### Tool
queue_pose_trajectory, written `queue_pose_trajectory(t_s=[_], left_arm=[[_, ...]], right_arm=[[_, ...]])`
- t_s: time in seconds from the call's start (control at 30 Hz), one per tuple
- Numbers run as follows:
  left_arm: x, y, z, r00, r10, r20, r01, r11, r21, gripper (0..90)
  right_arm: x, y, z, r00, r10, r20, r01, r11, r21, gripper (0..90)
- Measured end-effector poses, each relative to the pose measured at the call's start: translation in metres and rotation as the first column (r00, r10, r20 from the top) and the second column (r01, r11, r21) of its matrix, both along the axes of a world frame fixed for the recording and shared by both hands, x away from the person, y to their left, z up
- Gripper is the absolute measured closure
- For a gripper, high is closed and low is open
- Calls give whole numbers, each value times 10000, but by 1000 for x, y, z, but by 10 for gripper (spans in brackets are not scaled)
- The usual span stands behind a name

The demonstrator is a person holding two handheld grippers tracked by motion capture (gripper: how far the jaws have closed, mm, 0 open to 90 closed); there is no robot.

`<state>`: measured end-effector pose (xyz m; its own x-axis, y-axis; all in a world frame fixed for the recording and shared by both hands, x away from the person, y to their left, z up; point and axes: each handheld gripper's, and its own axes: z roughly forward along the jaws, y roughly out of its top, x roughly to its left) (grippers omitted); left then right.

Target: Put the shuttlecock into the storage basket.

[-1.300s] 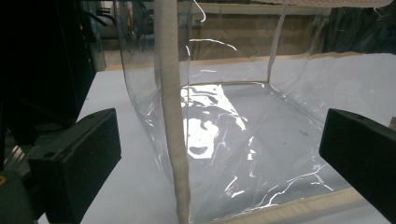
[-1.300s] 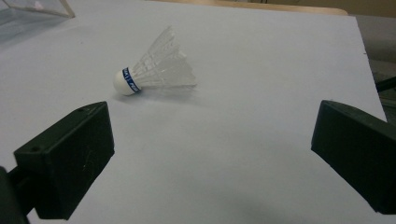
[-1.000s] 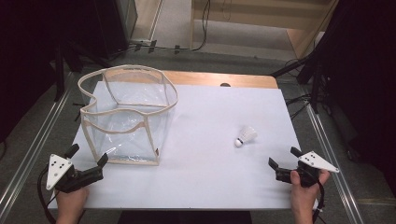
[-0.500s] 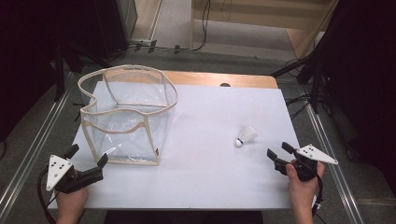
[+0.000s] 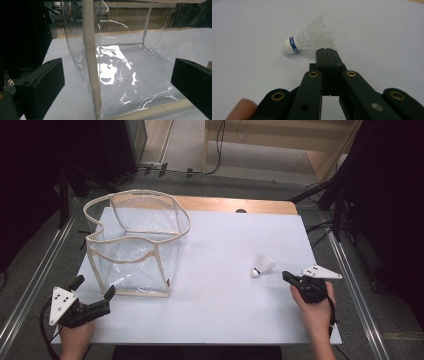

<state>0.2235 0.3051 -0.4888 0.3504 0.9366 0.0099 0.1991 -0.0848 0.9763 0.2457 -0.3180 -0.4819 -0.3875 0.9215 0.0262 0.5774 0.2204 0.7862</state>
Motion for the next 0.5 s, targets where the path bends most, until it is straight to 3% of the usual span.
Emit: queue_pose_trajectory(t_s=[0.17, 0.37, 0.5], left_arm=[[-1, 1, 0, 10000, -8, 37, 8, 10000, -84, 0], [-3, 2, 0, 9999, -51, 149, 52, 9999, -119, 0], [-4, 2, 0, 9998, -71, 159, 73, 9999, -130, 0]], right_arm=[[14, 2, 0, 9990, -98, -436, 93, 9999, -124, 880], [30, 9, -5, 9973, -239, -697, 200, 9982, -559, 880], [38, 11, -9, 9958, -272, -871, 220, 9980, -595, 880]])
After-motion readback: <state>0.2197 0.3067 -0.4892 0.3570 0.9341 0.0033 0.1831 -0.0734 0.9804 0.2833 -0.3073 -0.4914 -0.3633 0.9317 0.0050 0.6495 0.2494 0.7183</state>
